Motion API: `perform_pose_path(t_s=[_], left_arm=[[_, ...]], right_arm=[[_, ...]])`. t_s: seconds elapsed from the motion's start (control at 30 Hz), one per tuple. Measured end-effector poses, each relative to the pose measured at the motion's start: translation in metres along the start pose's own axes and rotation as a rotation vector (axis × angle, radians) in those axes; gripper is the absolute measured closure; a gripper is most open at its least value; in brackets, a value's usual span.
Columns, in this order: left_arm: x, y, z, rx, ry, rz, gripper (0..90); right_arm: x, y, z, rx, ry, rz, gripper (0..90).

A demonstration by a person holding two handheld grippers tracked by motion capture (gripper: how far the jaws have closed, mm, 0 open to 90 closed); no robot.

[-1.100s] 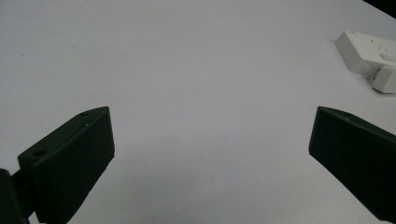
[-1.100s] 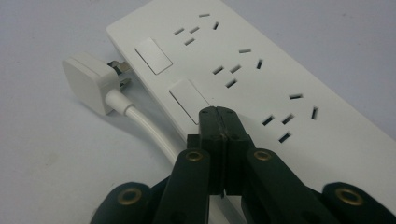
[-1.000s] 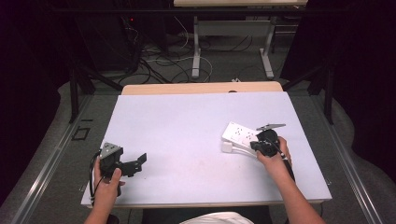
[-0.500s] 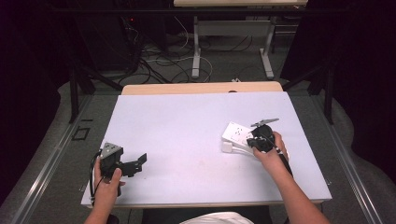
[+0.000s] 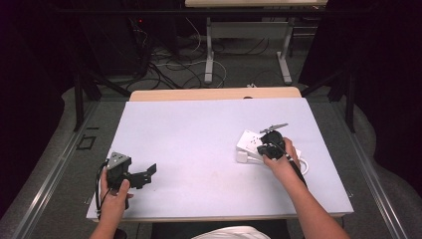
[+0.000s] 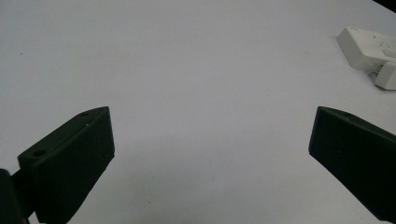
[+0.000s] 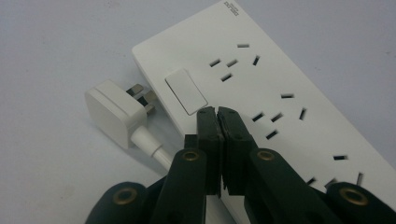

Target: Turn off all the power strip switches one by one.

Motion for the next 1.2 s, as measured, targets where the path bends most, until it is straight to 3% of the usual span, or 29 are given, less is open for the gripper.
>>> perform_pose_path(t_s=[0.17,0.27,1.2], left_arm=[[-0.0001,0.0003,-0.0001,0.000,0.000,0.000,0.2],[0.0005,0.0002,-0.0006,-0.002,-0.011,-0.002,0.2],[0.0002,0.0003,-0.0007,-0.008,-0.014,-0.001,0.2]], right_arm=[[-0.0015,-0.0027,0.0023,0.019,0.000,-0.012,88.6],[-0.0022,-0.0035,0.0029,0.003,0.006,-0.008,88.5],[-0.0024,-0.0033,0.0019,0.016,-0.001,-0.013,88.5]])
Point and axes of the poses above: each handheld gripper's, and its own axes: x roughly backward along the jaws, z roughly out of its top, y roughly to its right, the point moved 7 cm from there along -x, roughly forward along the jaws, and after that the axes turned 4 degrees about -y, right-handed, at the moved point
